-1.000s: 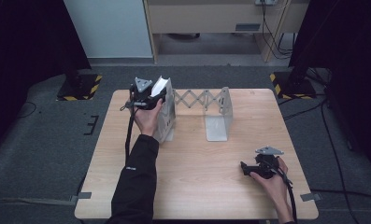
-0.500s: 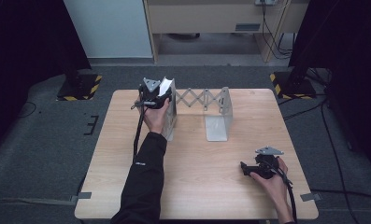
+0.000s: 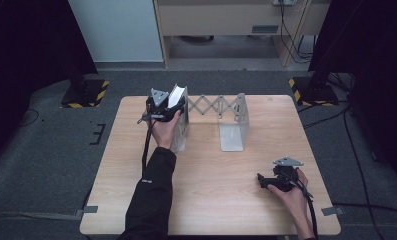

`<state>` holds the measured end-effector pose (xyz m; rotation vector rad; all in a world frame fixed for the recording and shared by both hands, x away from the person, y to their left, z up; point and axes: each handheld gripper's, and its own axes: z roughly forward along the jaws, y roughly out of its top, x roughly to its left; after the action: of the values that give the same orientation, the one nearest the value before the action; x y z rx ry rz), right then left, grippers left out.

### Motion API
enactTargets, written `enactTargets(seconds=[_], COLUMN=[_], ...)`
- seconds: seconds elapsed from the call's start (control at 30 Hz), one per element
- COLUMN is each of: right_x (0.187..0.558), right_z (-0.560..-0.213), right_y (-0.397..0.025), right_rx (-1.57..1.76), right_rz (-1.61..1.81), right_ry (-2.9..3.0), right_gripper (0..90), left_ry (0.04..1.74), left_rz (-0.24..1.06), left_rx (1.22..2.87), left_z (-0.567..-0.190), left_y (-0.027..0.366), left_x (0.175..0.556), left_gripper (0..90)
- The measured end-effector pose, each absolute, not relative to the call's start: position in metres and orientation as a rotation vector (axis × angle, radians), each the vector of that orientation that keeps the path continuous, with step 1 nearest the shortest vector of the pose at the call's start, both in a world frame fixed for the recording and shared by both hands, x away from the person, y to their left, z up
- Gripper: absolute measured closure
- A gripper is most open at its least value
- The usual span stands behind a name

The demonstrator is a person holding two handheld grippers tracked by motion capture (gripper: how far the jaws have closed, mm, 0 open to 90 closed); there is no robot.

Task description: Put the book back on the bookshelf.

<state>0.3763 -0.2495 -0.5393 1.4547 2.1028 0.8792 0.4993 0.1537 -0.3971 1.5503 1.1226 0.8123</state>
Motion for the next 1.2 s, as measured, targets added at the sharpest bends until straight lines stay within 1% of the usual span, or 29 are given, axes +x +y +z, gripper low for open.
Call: enactTargets(seconds=[0.1,0.13,0.27,0.47,0.57,0.7,0.77,0.97,1.2], right_x=[0.376,0.376,0.376,0.376,0.376,0.376,0.376,0.376,0.376], right_z=[-0.539,-0.539,-0.539,-0.539,-0.539,-0.539,-0.539,-0.539,-0.539], right_y=[-0.249,-0.249,-0.249,-0.249,-0.249,-0.249,-0.249,-0.249,-0.249], right_rx=[1.455,1.455,1.455,1.455,1.455,1.453,1.453,1.453,1.45], right_rz=[0.879,0.879,0.879,0.879,0.879,0.876,0.877,0.877,0.875], right_ry=[2.103,2.103,2.103,2.101,2.102,2.104,2.104,2.104,2.11], right_gripper=[2.8,2.8,2.8,2.8,2.9,2.9,2.9,2.8,2.9], left_ry=[1.088,1.088,1.061,1.061,1.059,1.082,1.095,1.108,1.13], left_rz=[0.807,0.807,0.784,0.748,0.731,0.682,0.674,0.66,0.677], left_rx=[1.564,1.564,1.563,1.593,1.617,1.61,1.612,1.572,1.575], left_z=[-0.401,-0.401,-0.409,-0.419,-0.425,-0.435,-0.44,-0.446,-0.444], left_y=[0.161,0.161,0.171,0.184,0.186,0.19,0.191,0.191,0.183], left_x=[0.481,0.481,0.46,0.439,0.435,0.435,0.437,0.438,0.435], left_gripper=[35.8,35.8,35.8,39.2,41.1,43.6,47.8,47.7,48.2])
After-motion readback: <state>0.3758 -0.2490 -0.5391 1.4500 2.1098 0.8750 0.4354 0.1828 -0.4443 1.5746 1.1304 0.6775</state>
